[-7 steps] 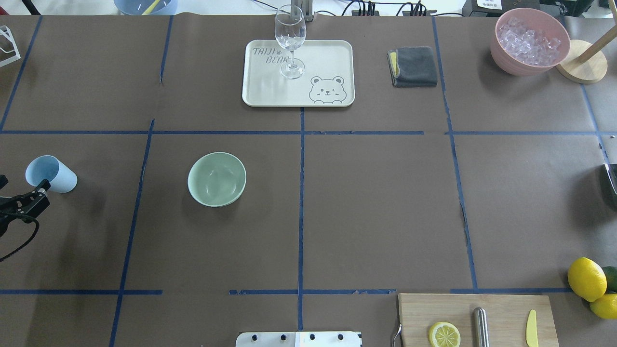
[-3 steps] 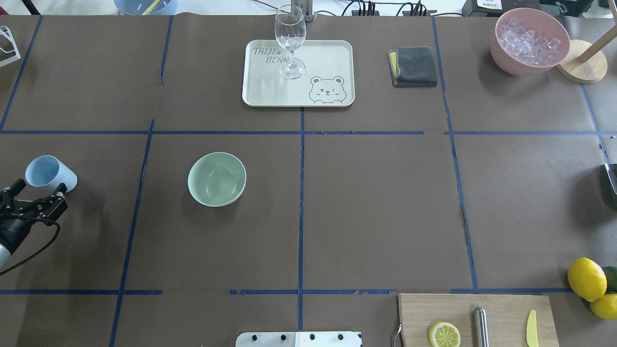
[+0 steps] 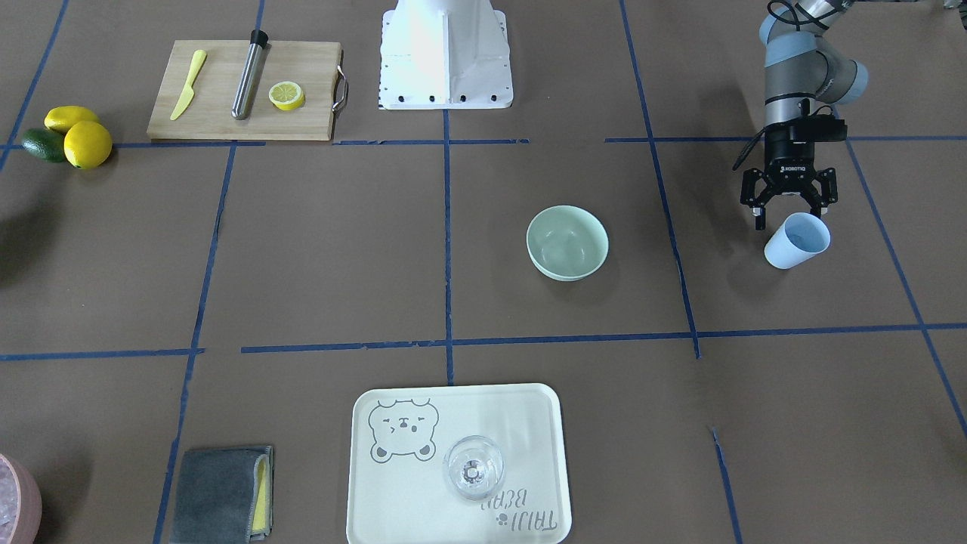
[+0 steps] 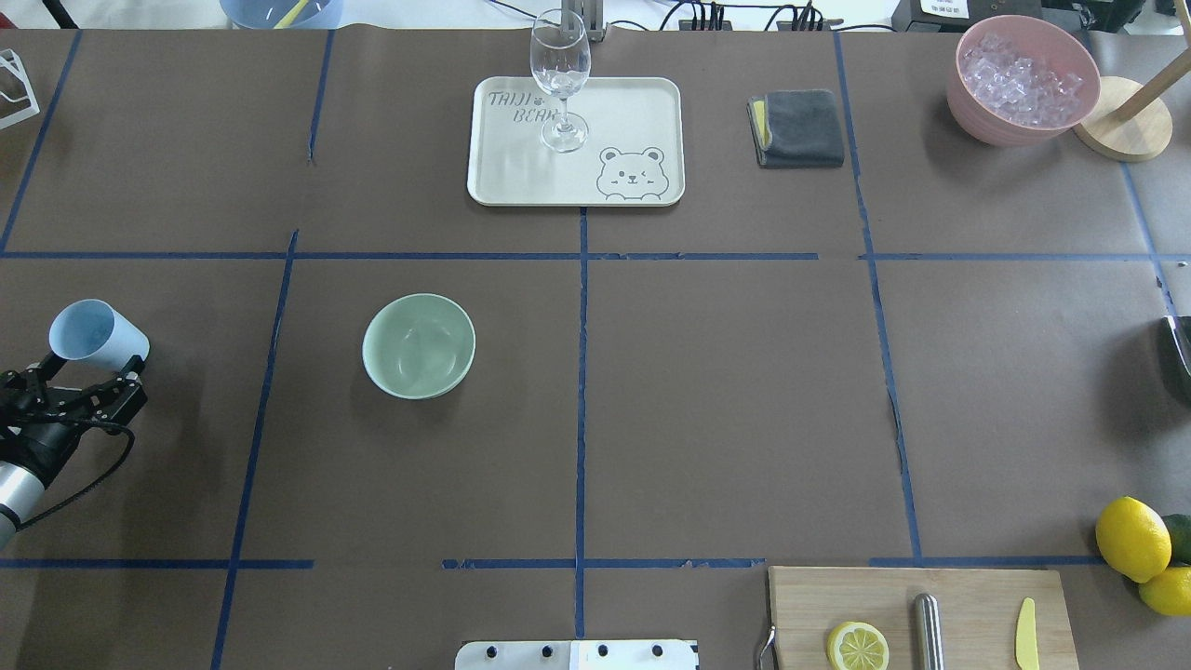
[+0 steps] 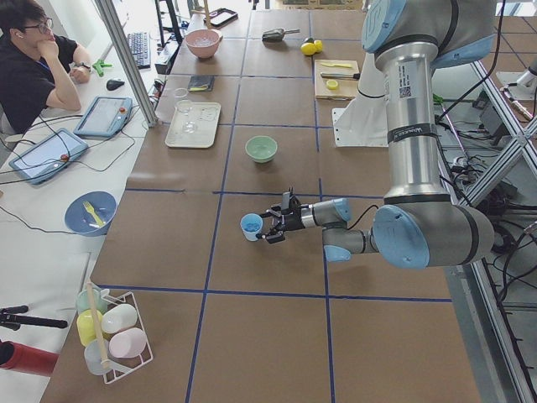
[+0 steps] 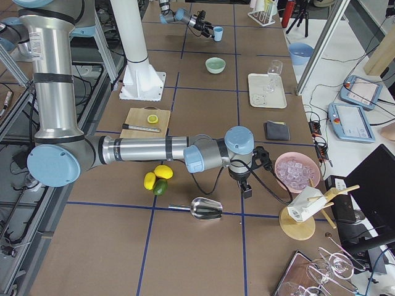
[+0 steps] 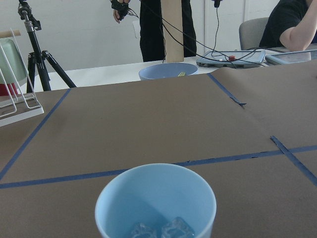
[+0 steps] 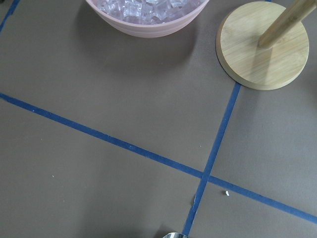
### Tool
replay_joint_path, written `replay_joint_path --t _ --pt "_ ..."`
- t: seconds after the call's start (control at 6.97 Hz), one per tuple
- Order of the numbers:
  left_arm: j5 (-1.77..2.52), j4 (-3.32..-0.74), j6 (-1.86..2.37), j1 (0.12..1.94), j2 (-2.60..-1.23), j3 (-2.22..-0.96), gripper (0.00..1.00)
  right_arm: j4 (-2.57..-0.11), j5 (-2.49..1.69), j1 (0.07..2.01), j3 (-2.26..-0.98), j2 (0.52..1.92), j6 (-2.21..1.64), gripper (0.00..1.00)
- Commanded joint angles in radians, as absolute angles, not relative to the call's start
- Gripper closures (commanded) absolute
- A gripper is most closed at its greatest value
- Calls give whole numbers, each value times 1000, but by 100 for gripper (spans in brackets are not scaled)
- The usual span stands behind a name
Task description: Pour ice into bowl
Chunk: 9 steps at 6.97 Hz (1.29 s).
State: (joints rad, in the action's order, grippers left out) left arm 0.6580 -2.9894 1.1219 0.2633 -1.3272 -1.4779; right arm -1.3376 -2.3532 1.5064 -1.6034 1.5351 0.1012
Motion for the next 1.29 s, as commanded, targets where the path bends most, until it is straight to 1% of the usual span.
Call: replay_joint_path --t 0.0,0.29,0.43,0.57,1.15 --pt "660 -2987 1143 282 -1330 -1454 0 -1338 -2353 1506 -1603 1532 101 0" --pt "664 -2984 1178 307 -1353 -1442 0 -1338 -2353 1506 -1605 1534 101 0" --pt "664 -2984 1199 311 -1382 -1410 0 -1336 -2353 1506 -1603 1532 101 0" --pt "664 -2984 1200 328 -1406 -1405 0 -1336 -2352 1506 -1603 1532 101 0" --pt "667 -2979 1201 340 -1413 -1390 0 -1338 -2350 1506 -1601 1525 101 0"
